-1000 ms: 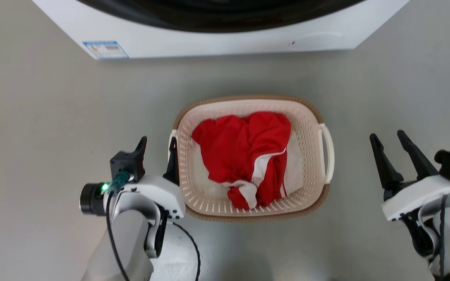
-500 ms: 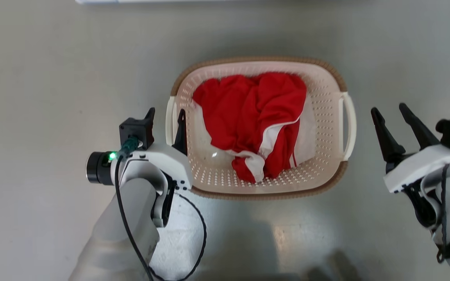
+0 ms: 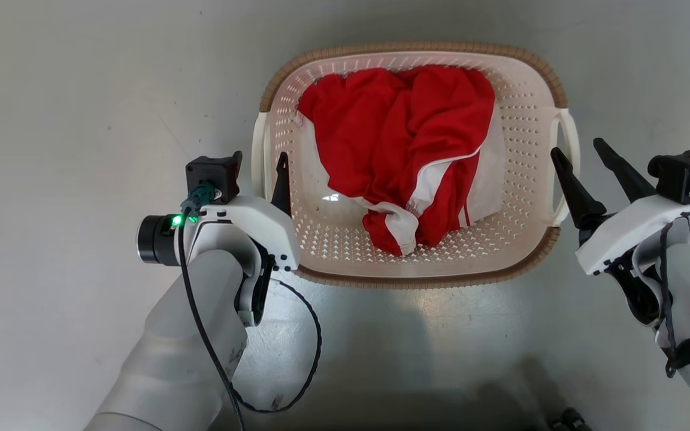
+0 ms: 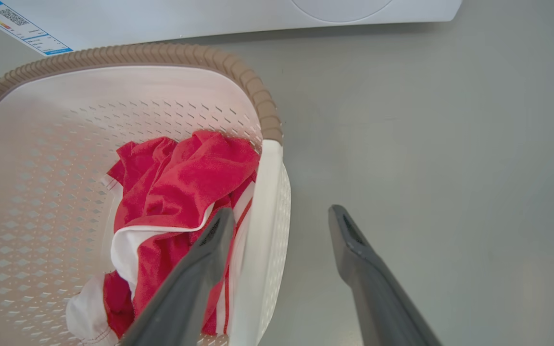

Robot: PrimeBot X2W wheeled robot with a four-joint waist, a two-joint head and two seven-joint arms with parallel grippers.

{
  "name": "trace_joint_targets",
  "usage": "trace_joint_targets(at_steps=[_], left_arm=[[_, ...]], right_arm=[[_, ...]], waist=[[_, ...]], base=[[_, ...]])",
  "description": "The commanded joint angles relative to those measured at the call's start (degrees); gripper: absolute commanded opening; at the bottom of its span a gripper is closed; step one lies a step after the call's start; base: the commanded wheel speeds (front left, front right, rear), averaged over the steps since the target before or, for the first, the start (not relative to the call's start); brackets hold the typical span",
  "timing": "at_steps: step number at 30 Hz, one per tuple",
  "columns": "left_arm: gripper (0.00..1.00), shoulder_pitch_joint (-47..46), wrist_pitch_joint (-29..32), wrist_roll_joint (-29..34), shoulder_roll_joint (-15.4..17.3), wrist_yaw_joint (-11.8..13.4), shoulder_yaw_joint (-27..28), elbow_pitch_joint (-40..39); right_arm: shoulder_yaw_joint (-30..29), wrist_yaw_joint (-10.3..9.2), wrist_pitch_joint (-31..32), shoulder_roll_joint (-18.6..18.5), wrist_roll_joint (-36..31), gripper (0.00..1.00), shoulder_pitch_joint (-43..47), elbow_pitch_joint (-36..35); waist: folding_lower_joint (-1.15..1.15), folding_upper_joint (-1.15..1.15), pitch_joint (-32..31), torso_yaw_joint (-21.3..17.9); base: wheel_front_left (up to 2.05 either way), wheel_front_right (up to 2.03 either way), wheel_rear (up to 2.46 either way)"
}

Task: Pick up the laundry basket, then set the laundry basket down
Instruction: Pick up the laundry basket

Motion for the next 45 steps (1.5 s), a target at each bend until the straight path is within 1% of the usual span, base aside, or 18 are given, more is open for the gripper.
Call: trace_joint_targets(at_steps=[1,8,14,15,16,17,18,19,20,26,32,38,45], left_arm=[[1.0,0.1,-0.3,-0.7,0.9,0.2,0.4,0.0],[1.0,-2.4,-0.3,-3.8,0.9,0.8,-3.4,1.8],[1.0,-3.5,-0.3,-5.4,0.9,1.3,-5.2,2.3],[1.0,-3.6,-0.3,-5.6,0.9,1.4,-5.4,2.4],[0.96,-3.7,-0.3,-5.9,0.9,1.4,-5.7,2.6],[0.84,-3.8,-0.3,-6.1,0.9,1.5,-5.9,2.7],[0.49,-3.8,-0.3,-6.3,0.9,1.4,-6.1,2.9],[0.31,-3.9,-0.3,-6.5,0.9,1.4,-6.3,3.0],[0.0,-4.0,-0.3,-6.7,0.9,1.3,-6.5,3.1],[0.0,-4.2,-0.3,-8.0,0.9,0.8,-7.5,4.3],[0.0,-3.2,-0.3,-9.1,0.9,0.5,-8.1,5.2],[0.0,-1.2,-0.3,-11.0,0.9,-0.7,-8.9,7.0],[0.0,1.3,-0.3,-14.5,0.9,-3.3,-11.4,11.4]], right_arm=[[1.6,0.35,-0.6,-0.9,0.8,1.0,2.0,0.4],[5.1,0.35,-0.6,-1.3,3.6,1.0,-0.8,2.6],[6.4,0.35,-0.6,-1.5,4.7,1.0,-1.9,2.9],[6.6,0.35,-0.6,-1.5,4.8,0.86,-2.0,2.9],[6.8,0.35,-0.6,-1.4,4.9,0.62,-2.1,2.9],[7.0,0.35,-0.6,-1.4,5.0,0.46,-2.1,2.8],[7.2,0.35,-0.6,-1.5,5.1,0.3,-2.1,2.8],[7.4,0.35,-0.6,-1.5,5.2,0.06,-2.2,2.8],[7.5,0.35,-0.6,-1.5,5.3,0.0,-2.2,2.7],[8.4,0.35,-0.6,-1.6,6.2,0.0,-2.2,2.6],[8.4,0.35,-0.6,-1.2,6.7,0.0,-1.0,2.5],[10.5,0.35,-0.6,0.0,8.4,0.0,0.7,4.2],[16.4,0.35,-0.6,1.3,14.1,0.0,2.5,7.4]], waist=[[0.0,0.0,0.8,0.2],[0.0,0.0,3.2,0.4],[0.0,0.0,3.7,0.5],[0.0,0.0,3.7,0.5],[0.0,0.0,3.7,0.4],[0.0,0.0,3.6,0.4],[0.0,0.0,3.5,0.4],[0.0,0.0,3.5,0.4],[0.0,0.0,3.5,0.4],[0.0,0.0,2.5,0.2],[0.0,0.0,-0.7,-0.1],[0.0,0.0,-6.6,-0.7],[0.0,0.0,-15.1,-1.7]], base=[[0.0,0.0,0.0],[0.0,0.0,0.0],[0.0,0.0,0.0],[0.0,0.0,0.0],[0.0,0.0,0.0],[0.0,0.0,0.0],[0.0,0.0,0.0],[0.0,0.0,0.0],[0.0,0.0,0.0],[0.0,0.0,0.0],[0.0,0.0,0.0],[0.0,0.0,0.0],[0.0,0.0,0.0]])
